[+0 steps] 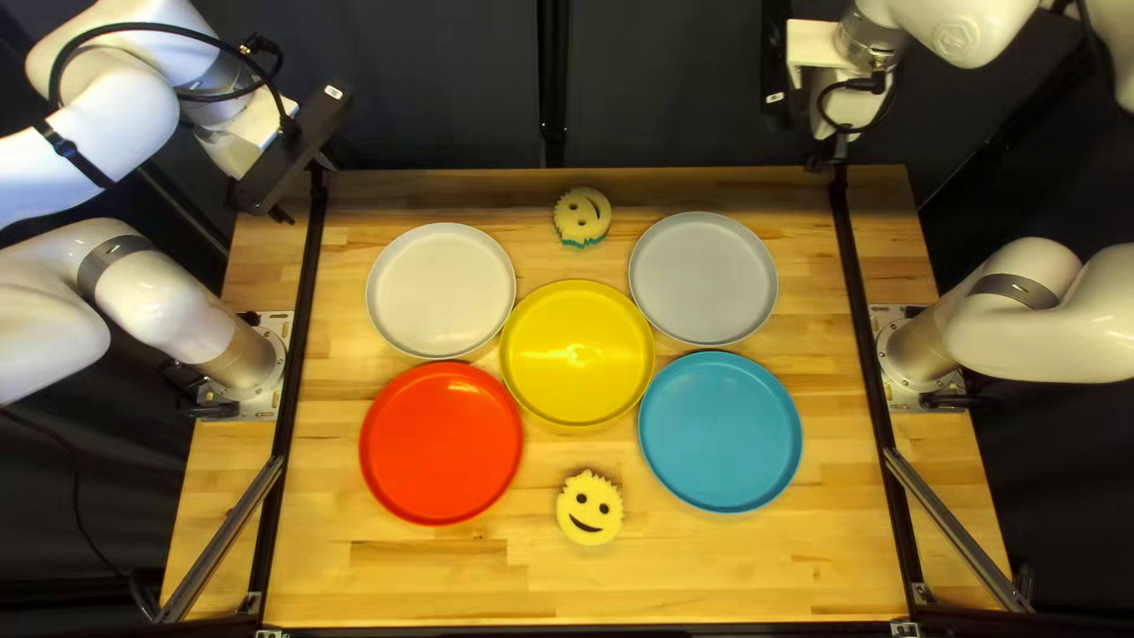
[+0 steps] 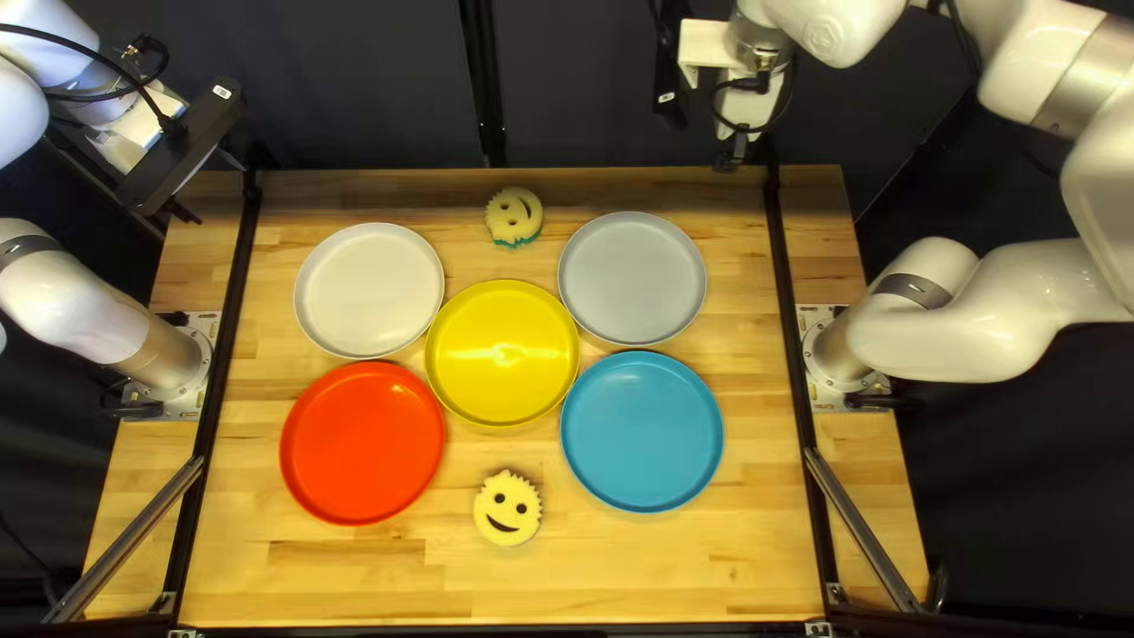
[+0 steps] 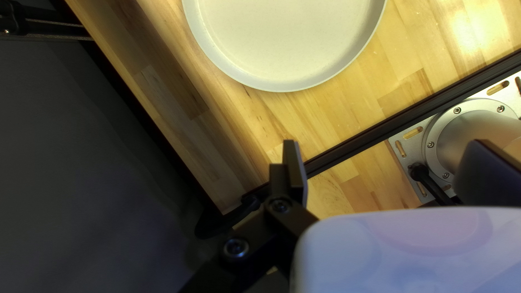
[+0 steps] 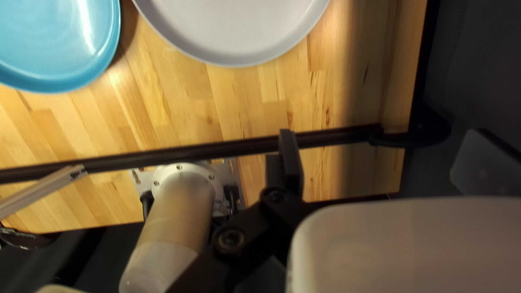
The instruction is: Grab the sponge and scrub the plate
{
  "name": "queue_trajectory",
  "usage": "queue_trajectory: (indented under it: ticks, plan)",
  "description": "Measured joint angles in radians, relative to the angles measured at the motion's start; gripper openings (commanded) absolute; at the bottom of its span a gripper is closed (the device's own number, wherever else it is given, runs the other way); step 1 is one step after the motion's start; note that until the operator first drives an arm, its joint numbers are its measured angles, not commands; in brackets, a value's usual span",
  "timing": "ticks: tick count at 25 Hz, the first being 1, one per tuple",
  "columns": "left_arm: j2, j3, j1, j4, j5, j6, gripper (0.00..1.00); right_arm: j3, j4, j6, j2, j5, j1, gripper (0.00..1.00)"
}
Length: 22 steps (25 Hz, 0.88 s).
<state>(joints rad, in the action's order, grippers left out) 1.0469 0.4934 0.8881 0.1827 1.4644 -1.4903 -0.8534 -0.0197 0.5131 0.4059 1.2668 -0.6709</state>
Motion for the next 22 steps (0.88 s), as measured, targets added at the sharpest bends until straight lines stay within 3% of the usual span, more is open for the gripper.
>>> queue_trajectory:
  ticks: [10,22]
  plan:
    - [0.000,0.000,0.000,0.000,0.000,0.000,1.00,-0.085,-0.145,-0.065,-0.286,-0.270,0.053,1.00]
    - [0.000,0.000,0.000,0.000,0.000,0.000,1.00,-0.111,-0.158,-0.056,-0.343,-0.306,0.058,1.00]
